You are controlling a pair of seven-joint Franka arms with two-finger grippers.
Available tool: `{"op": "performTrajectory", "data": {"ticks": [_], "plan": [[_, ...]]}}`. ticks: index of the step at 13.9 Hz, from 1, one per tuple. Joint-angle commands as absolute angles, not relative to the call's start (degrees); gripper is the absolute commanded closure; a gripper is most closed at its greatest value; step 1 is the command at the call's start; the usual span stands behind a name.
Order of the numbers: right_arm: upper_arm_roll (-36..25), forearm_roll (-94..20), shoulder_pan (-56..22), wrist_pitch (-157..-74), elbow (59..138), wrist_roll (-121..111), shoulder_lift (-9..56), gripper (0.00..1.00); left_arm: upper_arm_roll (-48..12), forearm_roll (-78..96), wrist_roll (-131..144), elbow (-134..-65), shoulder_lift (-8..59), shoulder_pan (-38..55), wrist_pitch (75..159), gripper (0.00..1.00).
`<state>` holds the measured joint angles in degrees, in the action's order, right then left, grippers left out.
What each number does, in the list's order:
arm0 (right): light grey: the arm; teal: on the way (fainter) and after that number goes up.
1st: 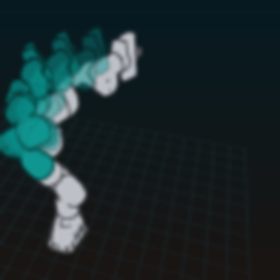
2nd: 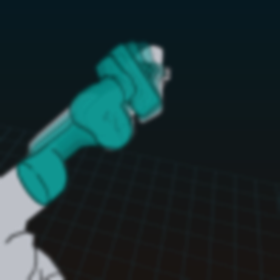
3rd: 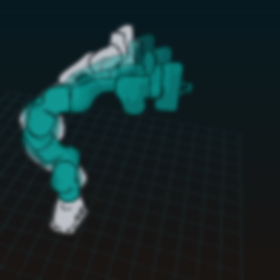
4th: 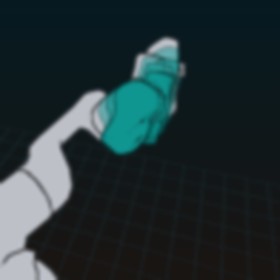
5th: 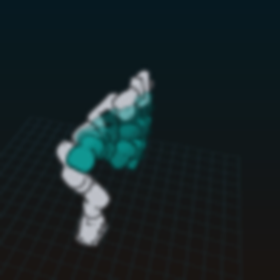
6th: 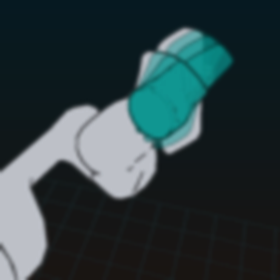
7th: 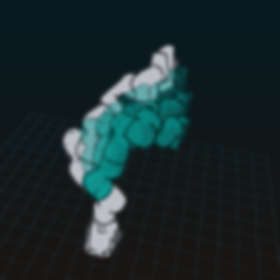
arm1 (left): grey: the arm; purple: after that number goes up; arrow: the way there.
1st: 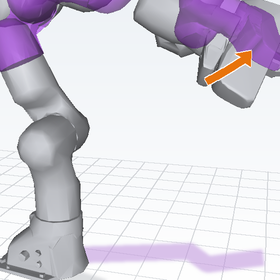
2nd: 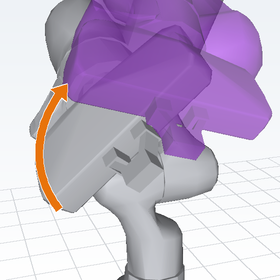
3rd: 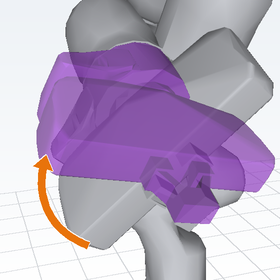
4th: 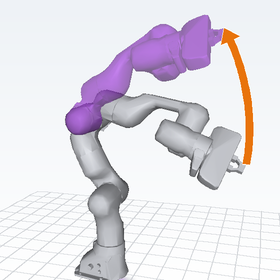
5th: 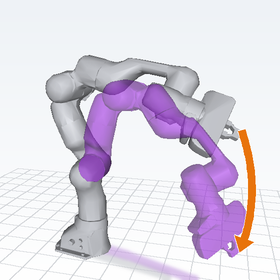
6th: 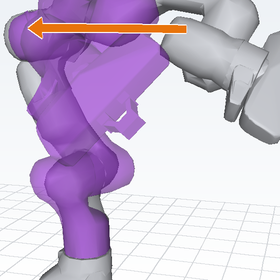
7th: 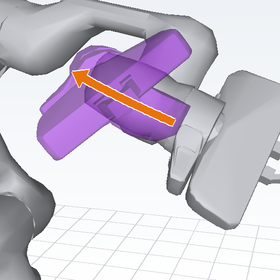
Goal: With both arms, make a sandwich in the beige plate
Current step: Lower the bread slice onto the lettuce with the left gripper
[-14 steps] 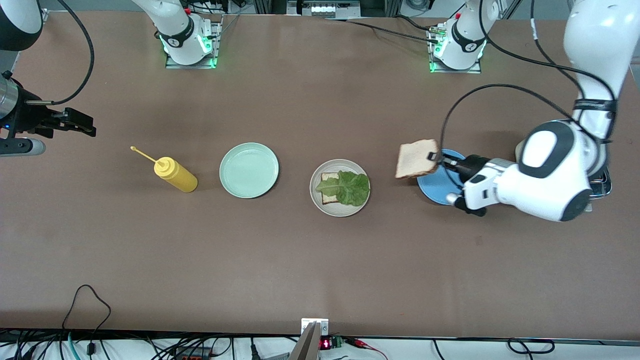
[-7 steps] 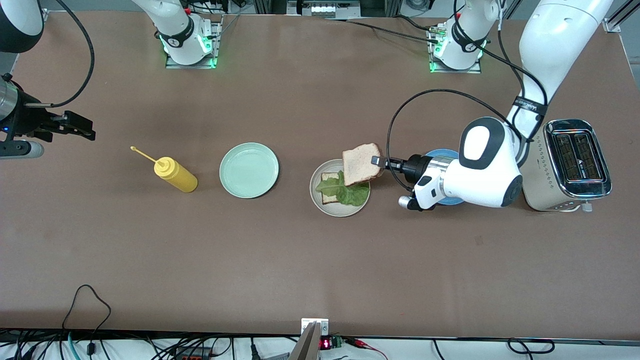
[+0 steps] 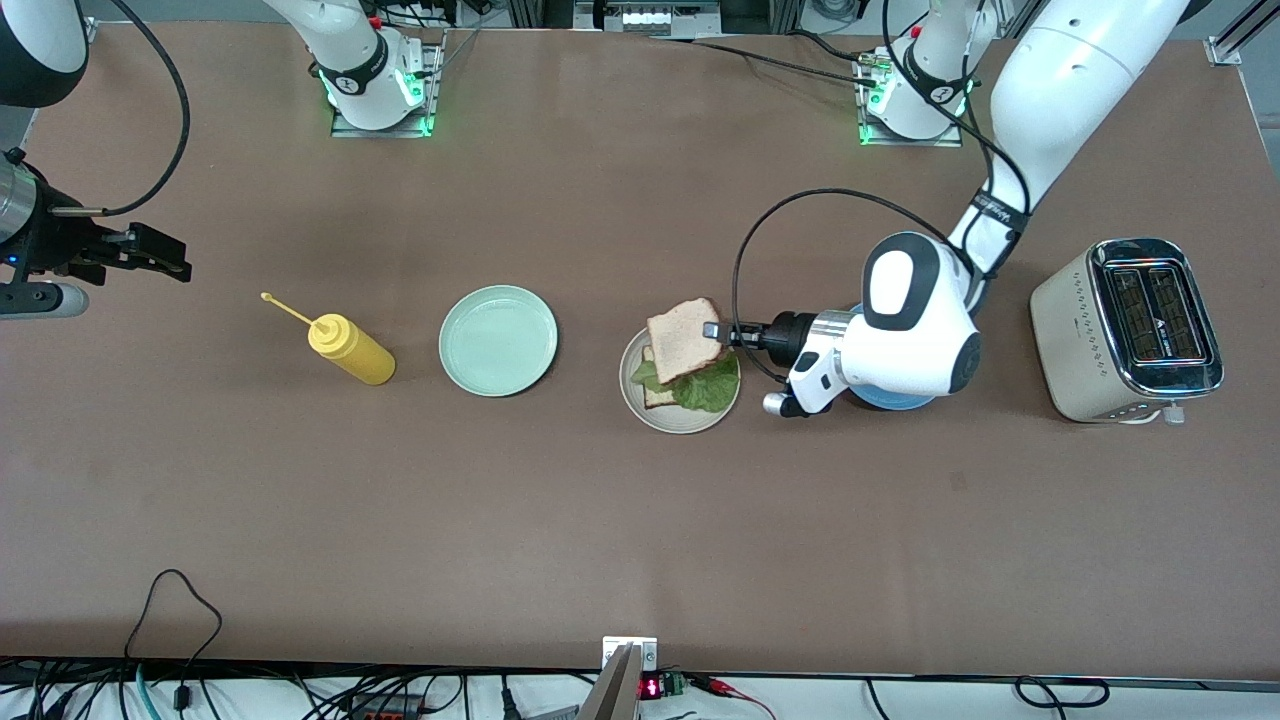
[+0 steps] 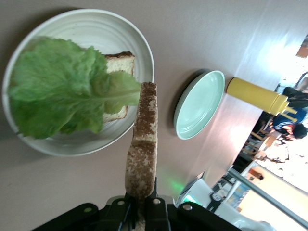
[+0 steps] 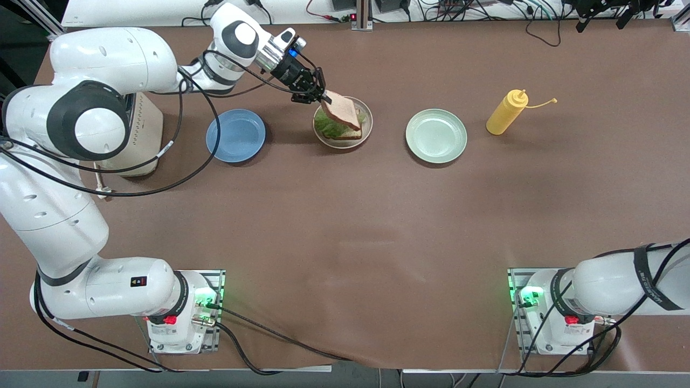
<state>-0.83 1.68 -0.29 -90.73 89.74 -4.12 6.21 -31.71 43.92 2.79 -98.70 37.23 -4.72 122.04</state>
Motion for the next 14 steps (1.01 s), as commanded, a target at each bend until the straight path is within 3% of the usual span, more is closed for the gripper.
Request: {"op": "performTrajectory", "data": {"ticks": [1,14], "plan": [[-1.0,1.8,-0.5,-90.7,90.1,-4.7,5.7,0.00,-31.6,50.5,-3.7,-98.6,39.2,-4.7,123.5,1.00],[-1.0,-1.7,-0.4,-90.4,90.1,-1.1,5.6,0.00,-31.0,51.8,-19.6,-98.3,43.8,-5.5,123.1,1.00]]}}
